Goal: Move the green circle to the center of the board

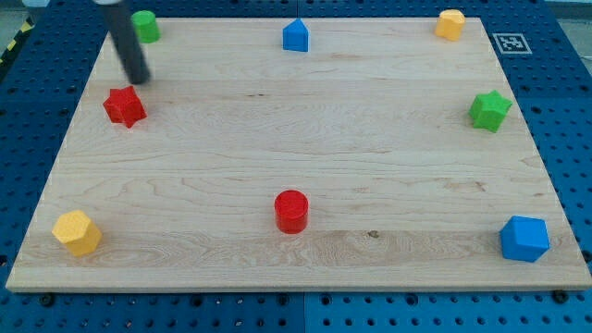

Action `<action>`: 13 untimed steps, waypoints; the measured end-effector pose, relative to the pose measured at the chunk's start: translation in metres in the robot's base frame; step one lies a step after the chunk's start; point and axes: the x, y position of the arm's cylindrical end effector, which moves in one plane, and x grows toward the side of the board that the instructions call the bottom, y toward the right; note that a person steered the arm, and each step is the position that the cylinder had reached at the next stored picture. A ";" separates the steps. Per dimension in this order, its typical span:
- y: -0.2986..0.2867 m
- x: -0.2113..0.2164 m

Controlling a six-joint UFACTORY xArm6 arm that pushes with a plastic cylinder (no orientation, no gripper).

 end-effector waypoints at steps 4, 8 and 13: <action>-0.028 -0.122; 0.059 -0.089; 0.067 -0.099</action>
